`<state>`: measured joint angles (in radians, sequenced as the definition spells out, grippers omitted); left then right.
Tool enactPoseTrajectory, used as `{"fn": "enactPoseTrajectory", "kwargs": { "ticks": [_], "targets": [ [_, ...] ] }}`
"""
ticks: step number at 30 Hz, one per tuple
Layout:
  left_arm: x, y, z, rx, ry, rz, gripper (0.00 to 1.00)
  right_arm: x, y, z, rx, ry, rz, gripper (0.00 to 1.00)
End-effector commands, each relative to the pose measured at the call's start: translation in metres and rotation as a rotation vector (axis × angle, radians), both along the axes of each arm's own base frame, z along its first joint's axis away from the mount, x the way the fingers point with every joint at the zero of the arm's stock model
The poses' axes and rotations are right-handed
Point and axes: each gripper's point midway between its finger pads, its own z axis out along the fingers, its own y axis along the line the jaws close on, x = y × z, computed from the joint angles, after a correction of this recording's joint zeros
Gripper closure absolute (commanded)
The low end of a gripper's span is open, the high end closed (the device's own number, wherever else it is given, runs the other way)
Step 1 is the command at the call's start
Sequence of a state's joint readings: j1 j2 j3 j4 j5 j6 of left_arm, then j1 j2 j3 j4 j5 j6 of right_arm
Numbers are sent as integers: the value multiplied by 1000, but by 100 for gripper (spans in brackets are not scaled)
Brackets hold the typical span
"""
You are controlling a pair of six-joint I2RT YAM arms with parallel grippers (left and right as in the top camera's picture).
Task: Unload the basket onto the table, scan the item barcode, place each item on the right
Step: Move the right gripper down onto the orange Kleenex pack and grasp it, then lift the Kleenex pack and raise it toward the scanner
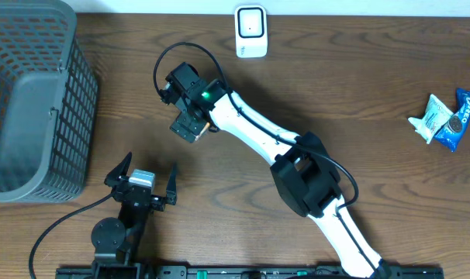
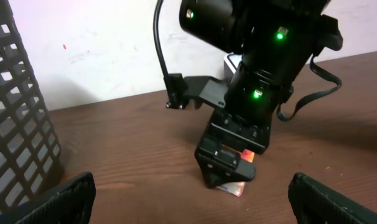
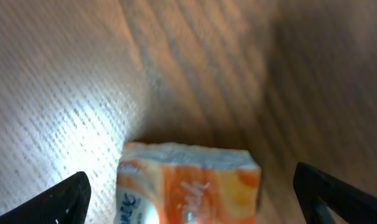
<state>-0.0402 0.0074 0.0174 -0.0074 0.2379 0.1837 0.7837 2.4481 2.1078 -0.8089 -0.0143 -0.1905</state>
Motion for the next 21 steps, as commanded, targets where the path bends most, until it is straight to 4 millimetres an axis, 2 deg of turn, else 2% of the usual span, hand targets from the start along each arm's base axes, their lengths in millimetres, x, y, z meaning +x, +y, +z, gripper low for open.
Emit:
{"fn": "enactPoseTrajectory", "kwargs": {
  "ticks": [1,5,11,12,14,16,21],
  "targets": [
    [-2,-4,-15,-5,49,-23,2,-9,-1,-21,-19,57,-16,1],
    [-2,-4,-15,-5,49,-23,2,-8,-9,-25,-28,85,-66,1],
    [-2,-4,-15,-5,49,-23,2,-7,-10,-25,-24,88,-79,1],
    [-2,-4,-15,-5,49,-23,2,-8,-10,-25,-26,89,-78,2],
    [-2,-4,-15,-5,49,-23,2,-9,-10,-26,-27,95,-86,12],
    [-2,-4,-15,-5,49,-23,2,-10,-11,-26,-24,104,-109,18],
    [-2,-4,-15,-5,49,-23,2,-12,-13,-27,-20,127,-160,22]
  ]
}}
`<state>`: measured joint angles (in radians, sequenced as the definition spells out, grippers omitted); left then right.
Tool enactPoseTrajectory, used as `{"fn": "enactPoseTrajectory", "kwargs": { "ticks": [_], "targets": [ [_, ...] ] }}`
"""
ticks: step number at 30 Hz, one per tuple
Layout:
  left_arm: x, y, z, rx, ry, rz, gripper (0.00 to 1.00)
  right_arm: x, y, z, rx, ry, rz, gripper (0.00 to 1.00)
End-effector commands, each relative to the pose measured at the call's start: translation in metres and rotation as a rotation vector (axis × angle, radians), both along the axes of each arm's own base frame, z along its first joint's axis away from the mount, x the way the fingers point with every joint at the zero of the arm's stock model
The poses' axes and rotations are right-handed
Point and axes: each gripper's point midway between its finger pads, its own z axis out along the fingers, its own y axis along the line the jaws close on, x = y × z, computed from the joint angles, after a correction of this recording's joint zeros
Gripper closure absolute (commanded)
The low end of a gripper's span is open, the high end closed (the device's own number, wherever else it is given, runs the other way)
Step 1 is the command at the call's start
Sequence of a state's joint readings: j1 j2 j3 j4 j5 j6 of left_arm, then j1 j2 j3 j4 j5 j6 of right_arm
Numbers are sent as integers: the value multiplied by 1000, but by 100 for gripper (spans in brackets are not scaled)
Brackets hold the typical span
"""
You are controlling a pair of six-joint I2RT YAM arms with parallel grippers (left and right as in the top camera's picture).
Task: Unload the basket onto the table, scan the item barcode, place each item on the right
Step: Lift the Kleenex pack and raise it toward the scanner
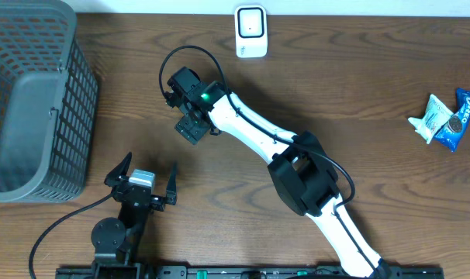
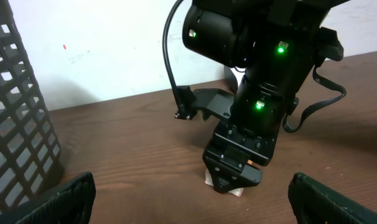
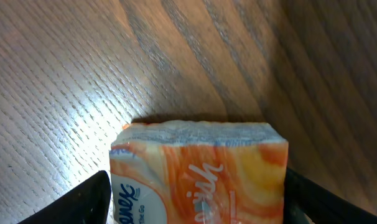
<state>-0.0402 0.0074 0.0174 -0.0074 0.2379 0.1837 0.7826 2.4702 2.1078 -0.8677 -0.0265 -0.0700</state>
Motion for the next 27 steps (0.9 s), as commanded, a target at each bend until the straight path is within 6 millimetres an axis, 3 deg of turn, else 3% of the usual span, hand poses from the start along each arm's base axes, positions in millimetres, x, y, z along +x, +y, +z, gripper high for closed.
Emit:
{"fn": "enactPoseTrajectory", "kwargs": {
  "ticks": [1,8,14,20,24,27],
  "targets": [
    [-2,-4,-15,-5,49,-23,2,0,-5,-8,-2,33,-63,23],
    [-2,-4,-15,-5,49,-23,2,-2,-20,15,-11,66,-133,37],
    [-2,-4,-15,-5,49,-23,2,-2,-38,36,-11,95,-221,41],
    [-2,-4,-15,-5,49,-23,2,-11,-57,34,-66,154,-266,50],
    [-2,-4,-15,-5,49,-23,2,-16,-66,32,-93,181,-281,46],
    [-2,-4,-15,-5,49,-23,2,-16,-67,32,-96,183,-281,28]
  ]
}}
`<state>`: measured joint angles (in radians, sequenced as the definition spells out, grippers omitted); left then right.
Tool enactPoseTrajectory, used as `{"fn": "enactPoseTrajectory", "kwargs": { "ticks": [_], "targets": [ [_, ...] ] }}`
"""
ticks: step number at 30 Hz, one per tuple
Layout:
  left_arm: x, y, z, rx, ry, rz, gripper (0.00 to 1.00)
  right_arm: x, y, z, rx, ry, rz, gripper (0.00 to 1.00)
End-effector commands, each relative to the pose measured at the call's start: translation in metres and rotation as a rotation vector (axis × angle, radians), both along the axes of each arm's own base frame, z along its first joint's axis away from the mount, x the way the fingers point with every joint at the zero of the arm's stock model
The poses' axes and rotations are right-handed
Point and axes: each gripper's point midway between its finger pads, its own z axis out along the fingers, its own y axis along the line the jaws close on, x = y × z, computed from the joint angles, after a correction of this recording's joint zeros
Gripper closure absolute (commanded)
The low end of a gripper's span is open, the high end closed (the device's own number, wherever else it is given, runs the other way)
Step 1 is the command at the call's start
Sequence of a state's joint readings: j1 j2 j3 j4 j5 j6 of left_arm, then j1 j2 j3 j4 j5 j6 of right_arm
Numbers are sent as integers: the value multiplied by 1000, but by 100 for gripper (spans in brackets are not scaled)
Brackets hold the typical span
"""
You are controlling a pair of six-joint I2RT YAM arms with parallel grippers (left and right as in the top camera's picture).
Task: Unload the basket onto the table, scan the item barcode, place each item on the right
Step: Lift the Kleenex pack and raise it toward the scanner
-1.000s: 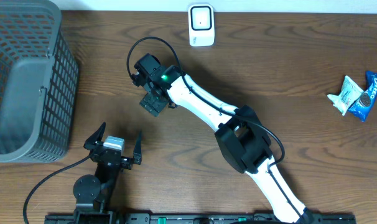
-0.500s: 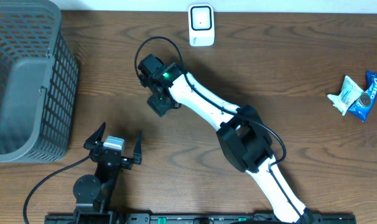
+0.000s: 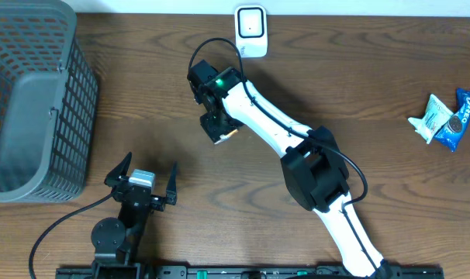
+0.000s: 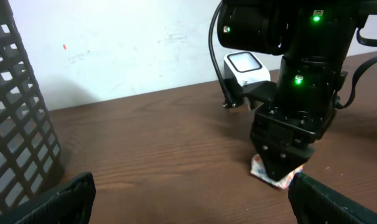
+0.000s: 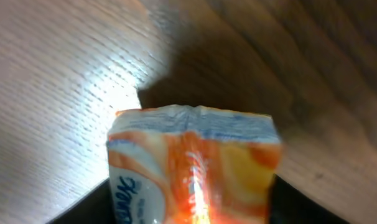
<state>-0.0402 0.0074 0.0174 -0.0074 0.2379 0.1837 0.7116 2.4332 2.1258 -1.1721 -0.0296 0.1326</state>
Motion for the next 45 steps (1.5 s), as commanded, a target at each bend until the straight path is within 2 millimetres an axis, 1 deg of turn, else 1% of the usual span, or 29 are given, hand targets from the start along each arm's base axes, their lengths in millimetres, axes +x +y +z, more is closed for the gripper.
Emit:
{"fn": "enactPoseTrajectory", "kwargs": {
  "ticks": [1,5,7,9,12,15,20,21,23,24,28,31,35,37,41,42,45],
  "targets": [
    [-2,-4,-15,-5,49,-23,2,7,5,24,38,-44,-13,25],
    [-2,-4,-15,-5,49,-23,2,13,12,23,63,-72,-11,21],
    [-2,-4,-15,-5,49,-23,2,16,15,19,69,-80,-9,19],
    [-2,-4,-15,-5,49,-23,2,16,17,10,65,-74,-9,19],
    [-2,-4,-15,-5,49,-23,2,13,14,-6,43,-45,-32,20],
    [-2,-4,-15,-5,49,-23,2,6,8,-24,5,0,-46,21],
    [-2,-4,-15,-5,49,-23,2,-2,4,-26,-19,25,-39,21],
    [-2,-4,-15,-5,49,-23,2,-3,4,-26,-22,28,-39,22],
    [-2,-4,-15,-5,49,-23,2,-5,2,-27,-30,36,-39,32],
    [-2,-4,-15,-5,49,-23,2,-6,2,-27,-31,39,-41,38],
    [-2,-4,-15,-5,49,-23,2,-5,-1,-27,-34,45,-70,46],
    [-2,-4,-15,-5,49,-23,2,-7,-5,-27,-40,59,-88,47],
    [-2,-4,-15,-5,49,-23,2,-14,-6,-22,-20,121,-100,48],
    [-2,-4,-15,-5,49,-23,2,-16,-11,-15,-13,149,-113,48],
    [-2,-4,-15,-5,49,-23,2,-20,-23,4,7,236,-154,49],
    [-2,-4,-15,-5,49,-23,2,-22,-28,11,11,264,-171,50],
    [-2,-4,-15,-5,49,-23,2,-20,-43,22,-4,290,-204,50]
  ]
}}
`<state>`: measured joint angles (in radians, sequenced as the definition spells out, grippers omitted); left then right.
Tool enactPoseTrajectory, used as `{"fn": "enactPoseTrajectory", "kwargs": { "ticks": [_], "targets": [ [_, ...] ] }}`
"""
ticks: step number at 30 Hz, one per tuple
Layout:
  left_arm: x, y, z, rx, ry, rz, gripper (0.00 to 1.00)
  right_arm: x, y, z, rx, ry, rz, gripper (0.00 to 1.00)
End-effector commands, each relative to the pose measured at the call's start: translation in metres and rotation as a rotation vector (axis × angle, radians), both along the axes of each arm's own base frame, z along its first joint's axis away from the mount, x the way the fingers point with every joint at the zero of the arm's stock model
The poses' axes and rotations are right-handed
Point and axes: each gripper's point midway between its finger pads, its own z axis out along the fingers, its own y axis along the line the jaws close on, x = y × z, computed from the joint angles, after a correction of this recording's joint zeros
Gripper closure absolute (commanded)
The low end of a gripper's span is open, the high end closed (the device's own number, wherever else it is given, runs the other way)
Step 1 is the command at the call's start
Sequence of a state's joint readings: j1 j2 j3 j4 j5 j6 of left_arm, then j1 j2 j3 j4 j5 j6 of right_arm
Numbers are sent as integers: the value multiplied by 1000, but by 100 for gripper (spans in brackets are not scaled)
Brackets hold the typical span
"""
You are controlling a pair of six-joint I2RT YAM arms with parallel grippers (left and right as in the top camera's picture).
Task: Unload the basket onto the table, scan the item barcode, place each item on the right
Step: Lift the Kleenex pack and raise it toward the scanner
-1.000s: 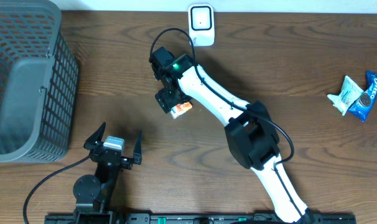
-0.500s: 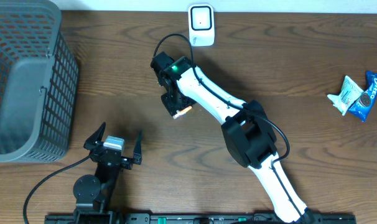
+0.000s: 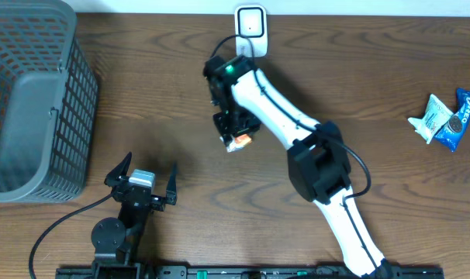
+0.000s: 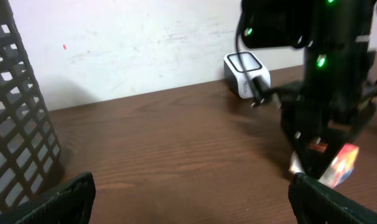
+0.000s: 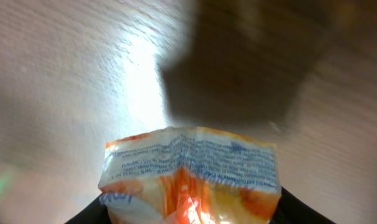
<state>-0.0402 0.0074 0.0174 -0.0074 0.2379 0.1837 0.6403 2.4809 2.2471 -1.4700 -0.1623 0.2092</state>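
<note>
An orange and white tissue pack [image 3: 239,142] hangs just above the table with my right gripper [image 3: 234,133] shut on it. In the right wrist view the pack [image 5: 188,174] fills the space between the dark fingers [image 5: 83,211], its printed end facing the camera, over a shadow on the wood. The left wrist view shows the pack [image 4: 341,163] at the far right under the right arm. The white scanner [image 3: 250,31] stands at the back edge, behind the pack, and appears as the scanner [image 4: 246,74] against the wall. My left gripper [image 3: 142,182] rests open near the front, holding nothing.
A grey mesh basket [image 3: 33,101] fills the left side, its wall [image 4: 14,118] close to the left gripper. A white snack pack [image 3: 430,118] and a blue Oreo pack [image 3: 460,120] lie at the far right.
My right gripper has moved to the right with the tissue pack and holds it higher off the table, more directly in front of the scanner. The left gripper has not moved.
My right gripper stood open over the tissue pack lying on the table left of centre. Then its fingers were close around the pack. Then it held the pack, shifted right towards the scanner, and now holds it further right, raised.
</note>
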Motion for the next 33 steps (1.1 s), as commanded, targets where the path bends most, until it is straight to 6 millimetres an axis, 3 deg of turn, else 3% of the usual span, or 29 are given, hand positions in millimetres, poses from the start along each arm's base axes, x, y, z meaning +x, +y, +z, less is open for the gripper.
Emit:
{"fn": "enactPoseTrajectory", "kwargs": {
  "ticks": [1,5,12,21,29,33],
  "targets": [
    [-2,-4,-15,-5,49,-23,2,9,-12,12,28,38,-72,50],
    [-2,-4,-15,-5,49,-23,2,2,-31,18,23,124,-127,50],
    [-2,-4,-15,-5,49,-23,2,-12,-42,25,19,221,-167,50],
    [-2,-4,-15,-5,49,-23,3,-30,-10,36,153,322,-181,50],
    [-2,-4,-15,-5,48,-23,2,-32,-7,37,159,330,-187,51],
    [-2,-4,-15,-5,49,-23,2,-25,-9,33,143,289,-176,58]
  ]
}}
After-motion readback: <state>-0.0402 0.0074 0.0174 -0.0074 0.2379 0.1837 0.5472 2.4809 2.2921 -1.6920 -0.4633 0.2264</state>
